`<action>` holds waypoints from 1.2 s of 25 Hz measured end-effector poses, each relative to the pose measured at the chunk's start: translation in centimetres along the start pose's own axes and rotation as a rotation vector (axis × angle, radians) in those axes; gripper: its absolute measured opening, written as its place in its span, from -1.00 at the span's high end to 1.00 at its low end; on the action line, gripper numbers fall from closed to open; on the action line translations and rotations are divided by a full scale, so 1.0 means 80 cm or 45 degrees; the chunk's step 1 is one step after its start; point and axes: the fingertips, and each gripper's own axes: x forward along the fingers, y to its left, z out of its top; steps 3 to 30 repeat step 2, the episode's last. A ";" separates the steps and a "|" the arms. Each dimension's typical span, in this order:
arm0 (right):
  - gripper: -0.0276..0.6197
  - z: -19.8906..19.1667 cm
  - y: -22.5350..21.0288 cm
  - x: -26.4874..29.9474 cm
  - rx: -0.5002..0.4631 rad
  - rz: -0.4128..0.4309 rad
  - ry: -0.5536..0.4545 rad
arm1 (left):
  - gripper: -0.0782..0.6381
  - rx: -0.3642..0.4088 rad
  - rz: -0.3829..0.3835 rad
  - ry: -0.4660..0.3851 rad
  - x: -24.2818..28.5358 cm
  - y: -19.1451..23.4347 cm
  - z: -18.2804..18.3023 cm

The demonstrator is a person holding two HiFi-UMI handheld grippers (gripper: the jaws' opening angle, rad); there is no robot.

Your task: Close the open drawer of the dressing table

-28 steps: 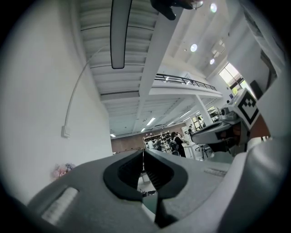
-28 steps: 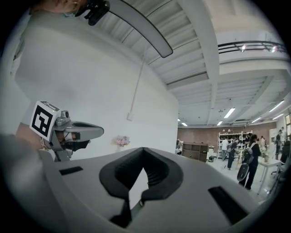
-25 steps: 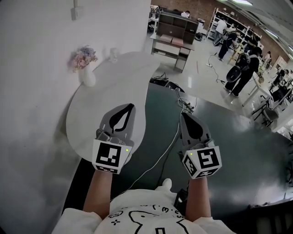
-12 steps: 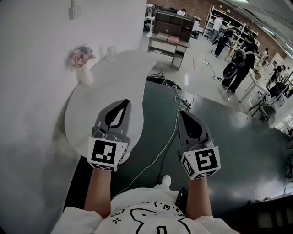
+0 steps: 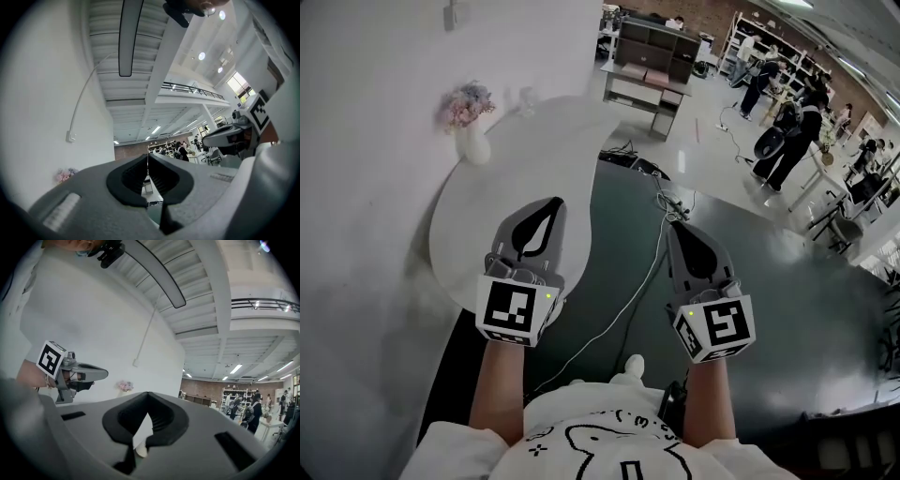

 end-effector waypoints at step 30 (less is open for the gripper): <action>0.92 0.004 -0.002 -0.001 0.002 -0.007 -0.016 | 0.73 0.007 -0.001 -0.004 -0.002 -0.001 0.003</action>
